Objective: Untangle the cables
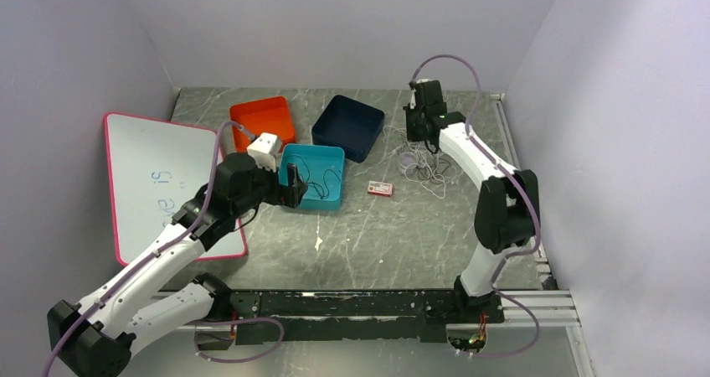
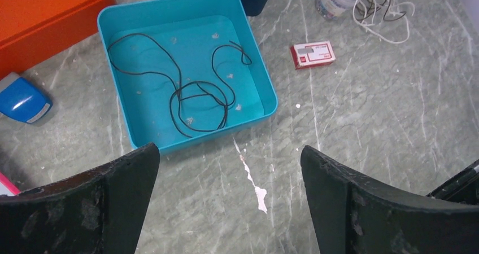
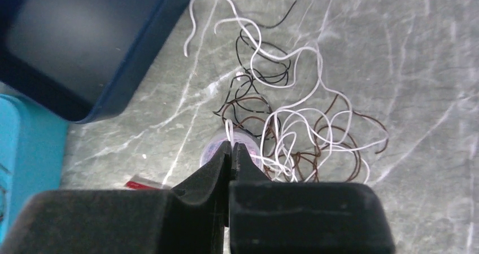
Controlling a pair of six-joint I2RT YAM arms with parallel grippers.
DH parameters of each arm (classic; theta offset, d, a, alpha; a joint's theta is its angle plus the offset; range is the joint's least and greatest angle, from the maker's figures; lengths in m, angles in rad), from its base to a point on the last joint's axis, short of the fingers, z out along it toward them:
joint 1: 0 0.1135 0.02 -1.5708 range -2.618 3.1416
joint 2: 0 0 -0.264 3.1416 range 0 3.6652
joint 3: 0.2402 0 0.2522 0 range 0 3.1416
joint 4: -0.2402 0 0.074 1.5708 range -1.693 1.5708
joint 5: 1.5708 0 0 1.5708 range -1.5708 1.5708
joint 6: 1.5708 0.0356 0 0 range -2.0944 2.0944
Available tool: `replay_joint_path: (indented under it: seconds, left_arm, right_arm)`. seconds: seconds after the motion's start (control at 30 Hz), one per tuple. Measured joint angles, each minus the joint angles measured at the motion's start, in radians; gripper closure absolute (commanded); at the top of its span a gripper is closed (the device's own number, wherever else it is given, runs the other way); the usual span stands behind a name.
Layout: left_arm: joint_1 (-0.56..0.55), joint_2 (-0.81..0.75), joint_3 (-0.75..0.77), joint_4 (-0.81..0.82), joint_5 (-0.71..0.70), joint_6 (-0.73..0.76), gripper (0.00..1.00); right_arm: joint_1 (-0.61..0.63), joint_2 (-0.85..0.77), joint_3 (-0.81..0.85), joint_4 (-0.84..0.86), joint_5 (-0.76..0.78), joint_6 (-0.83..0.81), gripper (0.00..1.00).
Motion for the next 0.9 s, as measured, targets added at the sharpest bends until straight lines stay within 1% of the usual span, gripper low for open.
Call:
replay_joint_path:
  seconds: [0.23, 0.33, 0.47, 0.53, 0.8, 0.9]
  left_arm:
    - [0.0, -0.009, 0.0, 0.077, 0.001, 0.002, 0.01]
    - [0.0, -0.008, 0.0, 0.14, 0.004, 0.016, 0.01]
    - [0.0, 0.015, 0.0, 0.267, 0.047, 0.042, 0.01]
    - [0.0, 0.048, 0.005, 0.321, 0.078, 0.05, 0.01]
    - [-0.008, 0.272, 0.082, 0.552, 0.283, 0.042, 0.01]
    - [-0.043, 0.362, 0.153, 0.623, 0.304, 0.04, 0.01]
  right_arm:
    - [0.0, -0.186, 0.005, -0.03, -0.009, 0.019, 1.0]
    - [0.0, -0.243, 0.026, -0.061, -0.025, 0.034, 1.0]
    - [0.0, -0.302, 0.06, -0.104, -0.053, 0.052, 1.0]
    - [0.0, -0.328, 0.081, -0.128, -0.067, 0.06, 1.0]
    - [0.0, -0.448, 0.241, -0.212, -0.097, 0.074, 1.0]
    - [0.0, -0.488, 0.285, -0.227, -0.117, 0.082, 1.0]
